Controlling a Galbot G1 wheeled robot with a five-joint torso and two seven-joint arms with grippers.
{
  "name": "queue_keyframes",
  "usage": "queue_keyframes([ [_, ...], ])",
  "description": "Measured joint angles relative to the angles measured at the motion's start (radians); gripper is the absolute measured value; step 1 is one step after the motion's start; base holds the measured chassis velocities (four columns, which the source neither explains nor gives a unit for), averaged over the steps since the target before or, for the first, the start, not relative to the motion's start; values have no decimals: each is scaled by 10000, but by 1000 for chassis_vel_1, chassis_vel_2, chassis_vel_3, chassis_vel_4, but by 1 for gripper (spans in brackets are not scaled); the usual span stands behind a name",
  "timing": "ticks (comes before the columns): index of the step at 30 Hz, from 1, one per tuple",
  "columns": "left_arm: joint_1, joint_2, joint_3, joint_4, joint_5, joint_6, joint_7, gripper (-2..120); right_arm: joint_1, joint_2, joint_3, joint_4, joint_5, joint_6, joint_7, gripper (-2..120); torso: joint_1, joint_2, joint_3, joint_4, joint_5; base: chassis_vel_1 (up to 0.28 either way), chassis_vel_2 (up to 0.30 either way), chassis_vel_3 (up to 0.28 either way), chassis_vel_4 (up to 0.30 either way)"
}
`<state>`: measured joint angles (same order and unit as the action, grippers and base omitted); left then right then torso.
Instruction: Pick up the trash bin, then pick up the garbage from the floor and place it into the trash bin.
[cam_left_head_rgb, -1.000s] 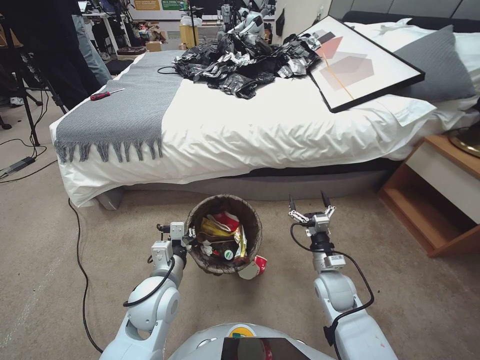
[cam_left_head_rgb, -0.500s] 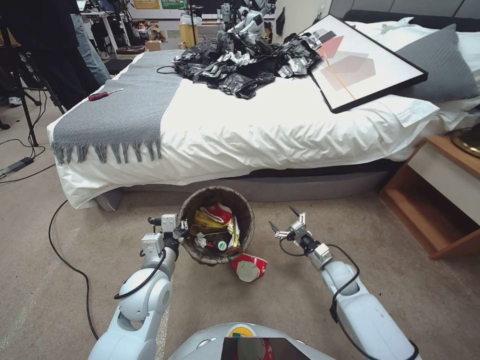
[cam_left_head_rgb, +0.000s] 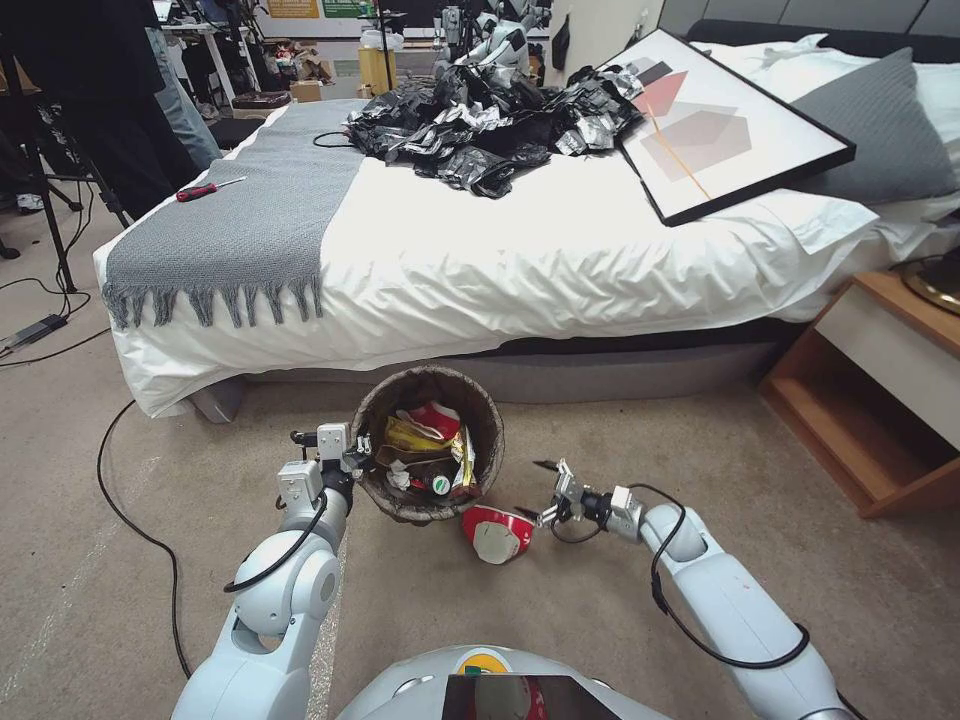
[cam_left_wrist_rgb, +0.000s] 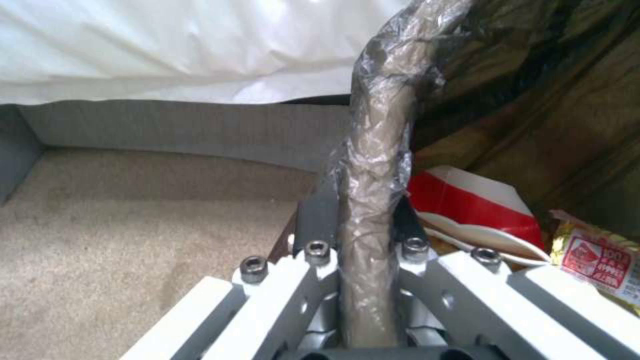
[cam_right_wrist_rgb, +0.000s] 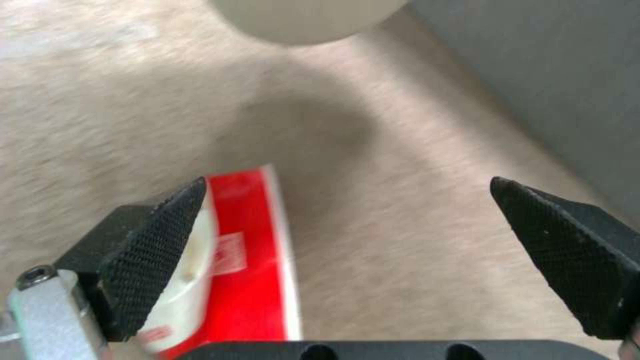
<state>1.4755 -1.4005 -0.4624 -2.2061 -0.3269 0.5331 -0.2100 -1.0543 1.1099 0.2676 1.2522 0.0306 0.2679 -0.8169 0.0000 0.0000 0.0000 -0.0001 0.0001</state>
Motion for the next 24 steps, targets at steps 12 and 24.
queue_keyframes([
  [12,-12,-82,55,166,75,-2,1,2,69,-7,-659,-1033,119,98,-1431,100,0,0,0,0,-1,0,0,0,0],
  [24,18,-130,164,217,182,-33,28,2,160,332,-1059,-1630,-112,258,-1359,100,0,0,0,1,-1,0,0,0,0],
])
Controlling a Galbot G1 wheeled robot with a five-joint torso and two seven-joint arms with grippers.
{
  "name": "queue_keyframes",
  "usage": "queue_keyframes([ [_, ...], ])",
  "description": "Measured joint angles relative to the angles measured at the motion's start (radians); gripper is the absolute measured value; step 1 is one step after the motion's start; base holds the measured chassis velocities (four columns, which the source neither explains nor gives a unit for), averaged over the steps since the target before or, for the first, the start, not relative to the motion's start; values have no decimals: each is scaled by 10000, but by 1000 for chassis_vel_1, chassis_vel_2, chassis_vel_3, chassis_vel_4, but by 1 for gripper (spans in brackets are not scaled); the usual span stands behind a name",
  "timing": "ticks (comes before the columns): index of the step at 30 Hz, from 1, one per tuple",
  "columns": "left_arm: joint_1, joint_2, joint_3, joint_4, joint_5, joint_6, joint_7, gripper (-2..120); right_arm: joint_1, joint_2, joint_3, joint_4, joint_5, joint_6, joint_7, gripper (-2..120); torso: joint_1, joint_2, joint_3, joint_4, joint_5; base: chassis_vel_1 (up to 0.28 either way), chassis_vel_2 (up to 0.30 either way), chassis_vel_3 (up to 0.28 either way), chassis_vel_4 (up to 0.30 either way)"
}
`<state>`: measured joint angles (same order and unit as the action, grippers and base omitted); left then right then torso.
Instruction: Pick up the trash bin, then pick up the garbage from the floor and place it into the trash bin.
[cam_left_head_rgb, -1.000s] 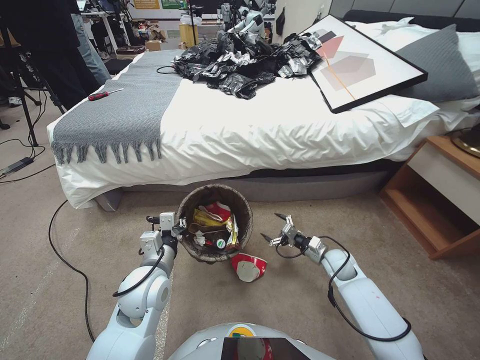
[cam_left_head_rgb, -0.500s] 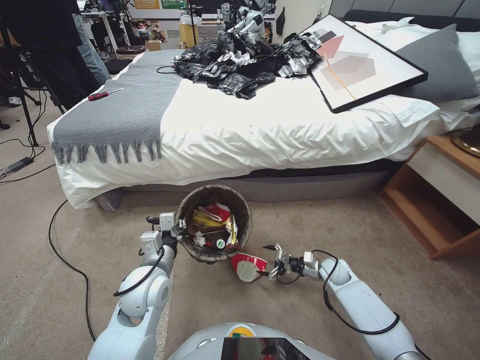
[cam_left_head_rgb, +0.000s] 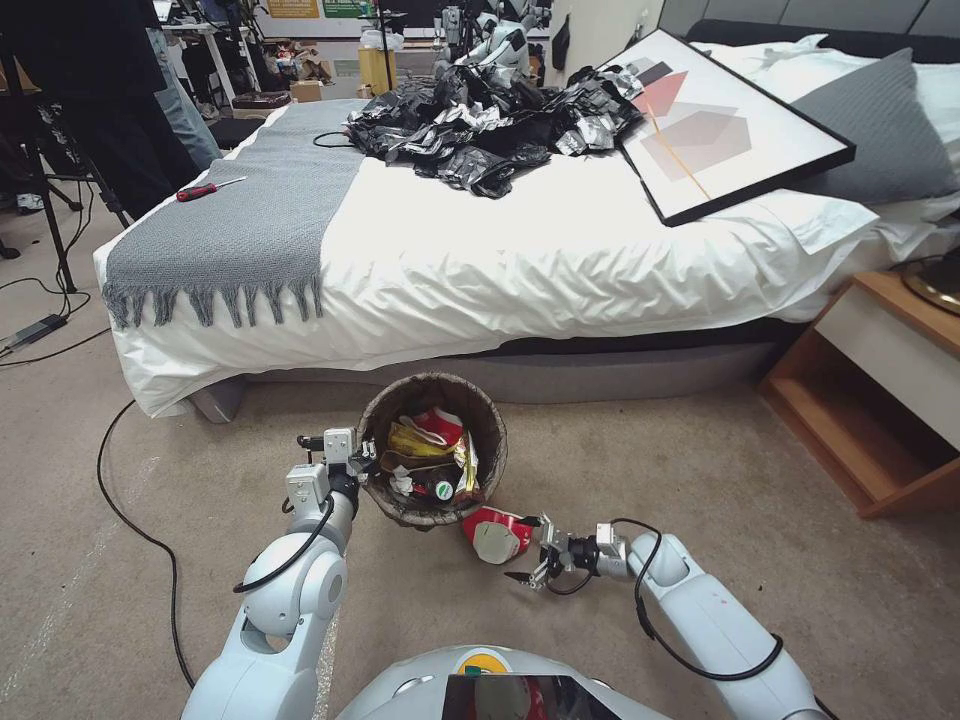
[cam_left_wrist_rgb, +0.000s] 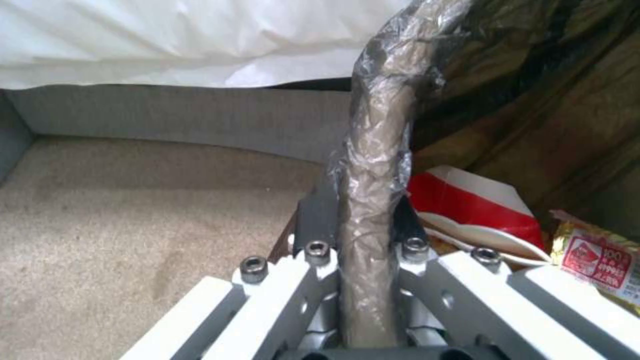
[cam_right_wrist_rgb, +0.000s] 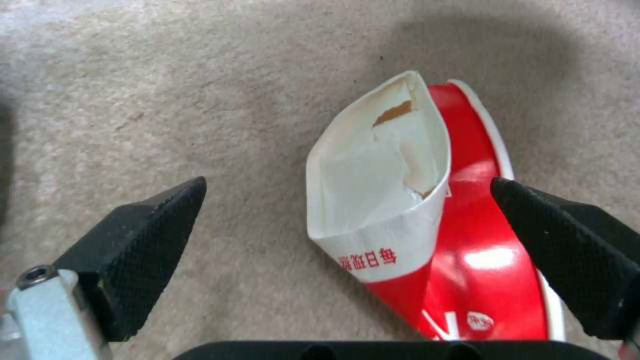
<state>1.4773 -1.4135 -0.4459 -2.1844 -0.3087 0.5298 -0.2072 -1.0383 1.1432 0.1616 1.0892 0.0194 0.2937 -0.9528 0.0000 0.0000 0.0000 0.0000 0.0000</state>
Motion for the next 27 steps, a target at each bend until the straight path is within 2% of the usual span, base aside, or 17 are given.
queue_keyframes([
  [9,90,-34,77,-10,127,-40,16,2,408,361,-268,-894,129,7,683,98,0,0,0,0,1,0,0,0,0],
  [12,107,-34,78,-9,141,-48,16,2,546,441,-270,-1207,190,48,848,86,0,0,0,0,0,0,0,0,0],
  [14,108,-34,80,-8,142,-50,16,2,581,471,-273,-1321,237,65,891,84,0,0,0,0,0,0,0,0,0],
  [16,107,-40,90,9,145,-54,13,2,630,545,-299,-1499,370,76,942,74,0,0,0,-1,-1,0,0,0,0],
  [17,107,-40,90,9,145,-54,13,2,630,545,-299,-1499,370,76,942,74,0,0,0,-1,-1,0,0,0,0],
  [20,106,-54,120,20,158,-54,8,2,730,757,-304,-1856,473,120,938,57,0,0,0,0,0,0,0,0,0],
  [21,106,-54,120,20,158,-54,8,2,730,757,-304,-1856,473,120,938,57,0,0,0,0,0,0,0,0,0],
  [23,104,-45,107,26,158,-55,8,2,753,815,-296,-1952,474,153,930,46,0,0,0,-1,1,0,0,0,0],
  [24,104,-45,107,26,158,-55,8,2,753,815,-296,-1952,474,153,930,46,0,0,0,-1,1,0,0,0,0],
  [27,83,-35,86,30,150,-55,4,2,773,840,-292,-1988,475,162,928,32,0,0,0,-1,0,0,0,0,0],
])
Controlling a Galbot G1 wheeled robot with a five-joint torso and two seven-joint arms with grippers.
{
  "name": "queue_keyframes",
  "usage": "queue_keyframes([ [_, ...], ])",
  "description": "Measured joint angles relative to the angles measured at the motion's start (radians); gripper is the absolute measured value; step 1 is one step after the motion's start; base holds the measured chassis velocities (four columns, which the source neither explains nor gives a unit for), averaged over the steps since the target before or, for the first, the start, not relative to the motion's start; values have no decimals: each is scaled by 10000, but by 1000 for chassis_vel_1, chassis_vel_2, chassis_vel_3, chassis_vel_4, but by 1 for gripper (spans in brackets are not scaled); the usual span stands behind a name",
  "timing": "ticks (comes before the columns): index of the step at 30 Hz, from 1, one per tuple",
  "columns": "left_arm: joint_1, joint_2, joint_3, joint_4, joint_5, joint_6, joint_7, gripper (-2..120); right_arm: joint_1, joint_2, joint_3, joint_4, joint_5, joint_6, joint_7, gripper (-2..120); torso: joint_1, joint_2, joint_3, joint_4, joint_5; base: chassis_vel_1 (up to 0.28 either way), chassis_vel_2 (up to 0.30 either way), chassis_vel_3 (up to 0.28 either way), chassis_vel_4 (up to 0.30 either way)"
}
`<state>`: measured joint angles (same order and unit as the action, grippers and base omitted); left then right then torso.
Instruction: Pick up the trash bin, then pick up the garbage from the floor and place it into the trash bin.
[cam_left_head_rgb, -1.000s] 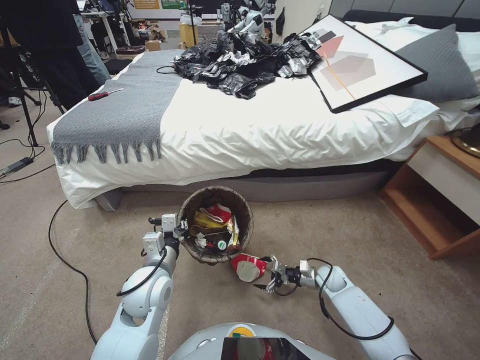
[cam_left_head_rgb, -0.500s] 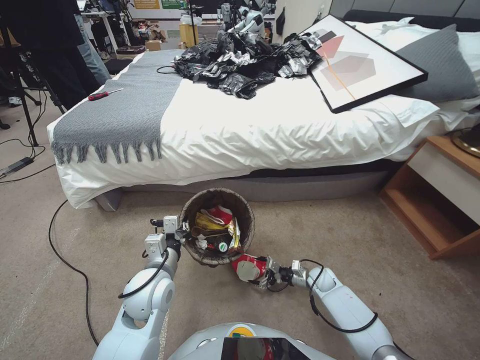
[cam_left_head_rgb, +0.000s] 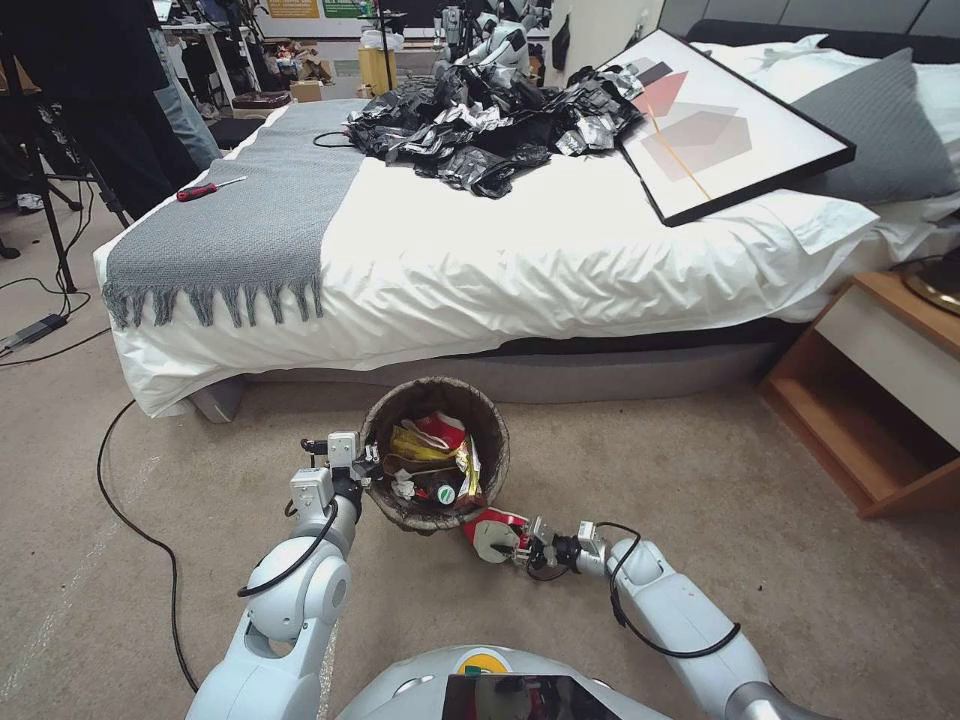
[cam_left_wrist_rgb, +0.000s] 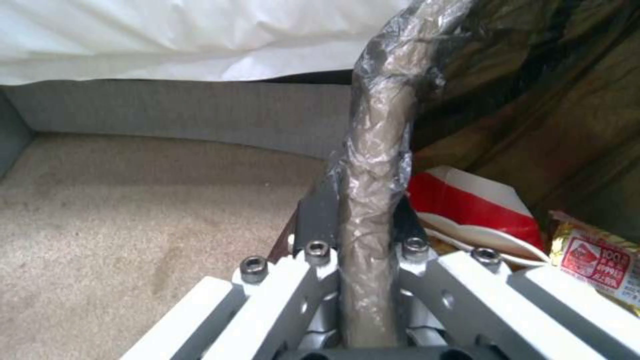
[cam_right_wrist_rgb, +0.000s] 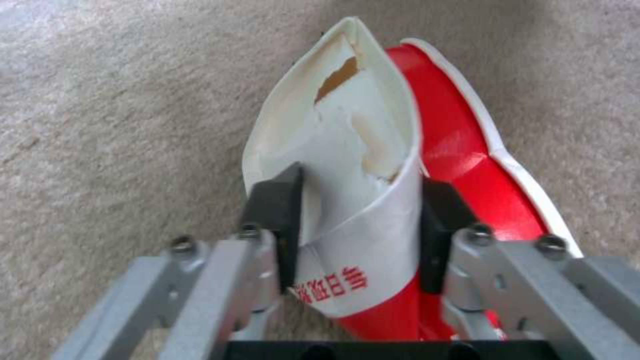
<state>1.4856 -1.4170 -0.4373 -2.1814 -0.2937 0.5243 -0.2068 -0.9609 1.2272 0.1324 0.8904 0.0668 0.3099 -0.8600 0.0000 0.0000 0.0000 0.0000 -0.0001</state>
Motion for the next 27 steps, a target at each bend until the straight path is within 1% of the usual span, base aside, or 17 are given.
queue_keyframes([
  [1,0,0,0,0,0,0,0,2,0,0,0,0,0,0,0,32,0,0,0,0,0,0,0,0,0],
  [4,-10,0,-4,0,-7,0,-3,2,16,22,17,-4,-3,2,-5,18,0,0,0,1,0,0,0,0,0],
  [5,-10,0,-4,0,-7,0,-3,2,16,22,17,-4,-3,2,-5,18,0,0,0,1,0,0,0,0,0],
  [8,-13,10,-27,0,-20,0,-5,2,4,25,65,7,-12,11,4,5,0,0,0,0,0,0,0,0,0],
  [11,-19,15,-38,0,-29,0,-6,2,-15,28,93,20,-15,30,11,3,0,0,0,1,1,0,0,0,0],
  [17,-25,19,-47,-2,-40,2,-7,2,-82,9,229,95,-12,91,66,3,0,0,0,0,1,0,0,0,0],
  [20,-29,22,-56,-2,-45,3,-6,2,-227,8,477,246,164,212,342,3,0,0,0,1,1,0,0,0,0],
  [24,-32,22,-57,-2,-45,3,-6,2,-291,9,585,343,258,248,445,3,0,0,0,0,2,0,0,0,0],
  [27,-46,19,-52,12,-55,3,-2,2,-563,7,928,786,679,348,862,3,0,0,0,0,1,0,0,0,0],
])
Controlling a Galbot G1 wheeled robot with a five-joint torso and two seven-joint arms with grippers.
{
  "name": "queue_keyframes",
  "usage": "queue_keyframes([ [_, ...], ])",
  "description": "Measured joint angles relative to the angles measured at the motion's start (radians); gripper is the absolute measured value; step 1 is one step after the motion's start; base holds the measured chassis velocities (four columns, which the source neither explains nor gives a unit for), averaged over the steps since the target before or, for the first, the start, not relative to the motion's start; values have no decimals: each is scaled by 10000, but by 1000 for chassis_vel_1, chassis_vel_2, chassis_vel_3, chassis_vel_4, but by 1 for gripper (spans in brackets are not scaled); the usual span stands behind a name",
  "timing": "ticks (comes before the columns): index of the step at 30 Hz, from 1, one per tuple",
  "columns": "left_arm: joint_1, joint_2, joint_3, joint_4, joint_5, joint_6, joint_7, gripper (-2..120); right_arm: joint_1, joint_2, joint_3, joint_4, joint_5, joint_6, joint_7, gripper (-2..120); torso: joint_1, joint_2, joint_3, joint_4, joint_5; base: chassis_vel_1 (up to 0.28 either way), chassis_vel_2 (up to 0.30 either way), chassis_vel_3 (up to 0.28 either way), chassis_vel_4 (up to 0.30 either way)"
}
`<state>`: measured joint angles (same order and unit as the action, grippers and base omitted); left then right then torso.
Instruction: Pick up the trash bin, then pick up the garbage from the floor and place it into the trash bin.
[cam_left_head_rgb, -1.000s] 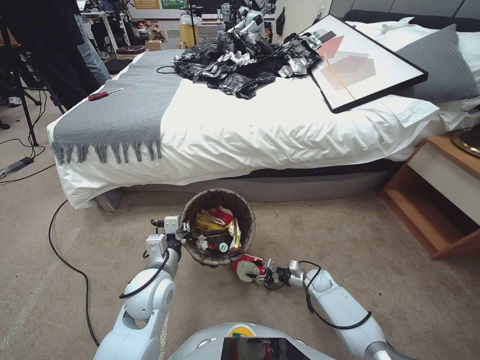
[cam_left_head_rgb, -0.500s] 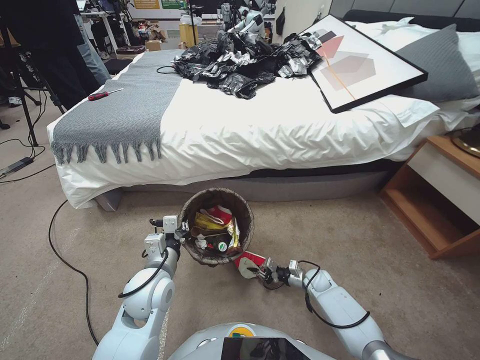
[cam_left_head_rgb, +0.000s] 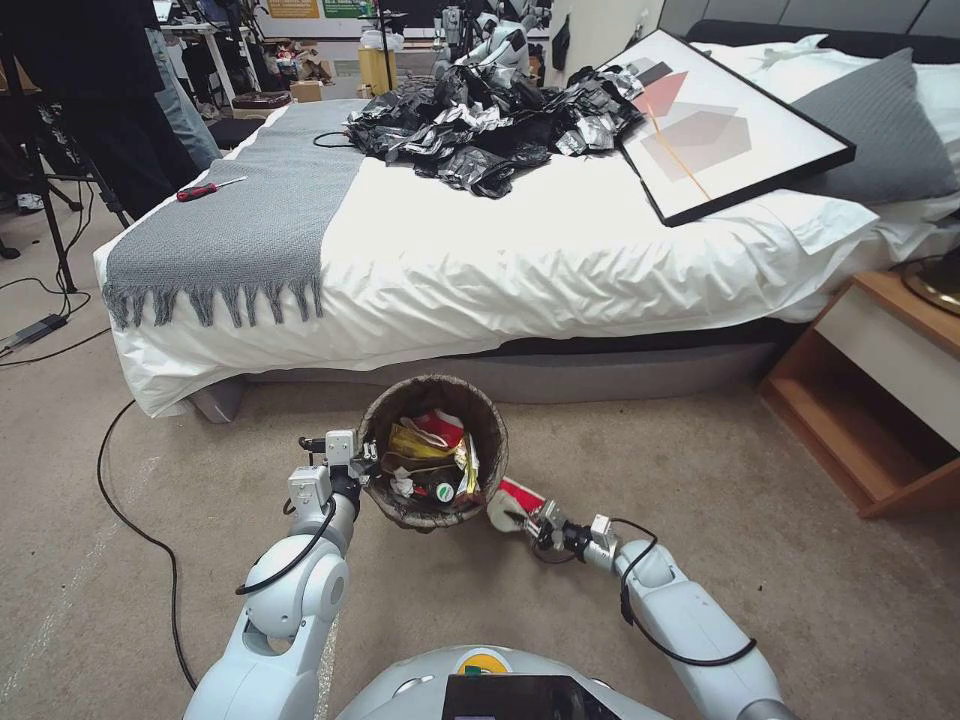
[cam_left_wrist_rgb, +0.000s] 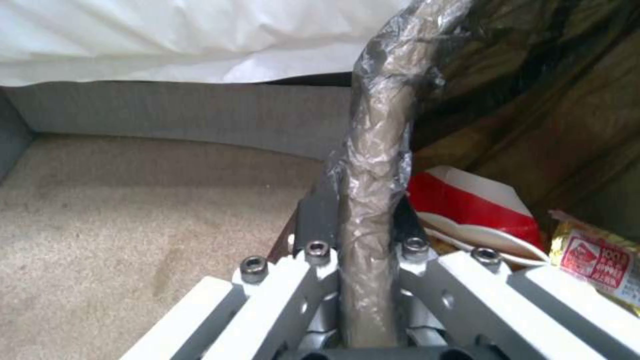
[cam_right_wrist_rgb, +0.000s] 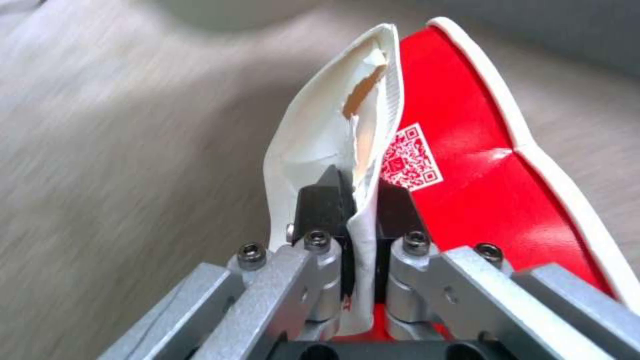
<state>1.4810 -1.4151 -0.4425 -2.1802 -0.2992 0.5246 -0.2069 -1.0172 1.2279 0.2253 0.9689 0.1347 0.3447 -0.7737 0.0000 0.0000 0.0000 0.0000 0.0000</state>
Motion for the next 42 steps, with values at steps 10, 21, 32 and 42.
queue_keyframes([
  [10,-31,2,45,38,-8,0,2,2,-522,-77,760,1068,1315,386,1103,3,0,0,0,0,0,0,0,0,0],
  [21,162,0,165,-33,23,6,3,2,-1176,-700,1994,6368,4290,581,1669,3,0,0,0,-4,0,0,0,0,0],
  [32,188,-18,320,18,95,8,9,2,-1532,-1679,-770,9640,3443,-132,2819,3,-1,0,-1,2,-1,0,0,0,0],
  [42,179,-55,361,20,126,10,17,2,-1447,-1771,-1968,8708,2682,-43,2929,3,0,0,0,-1,0,0,0,0,0],
])
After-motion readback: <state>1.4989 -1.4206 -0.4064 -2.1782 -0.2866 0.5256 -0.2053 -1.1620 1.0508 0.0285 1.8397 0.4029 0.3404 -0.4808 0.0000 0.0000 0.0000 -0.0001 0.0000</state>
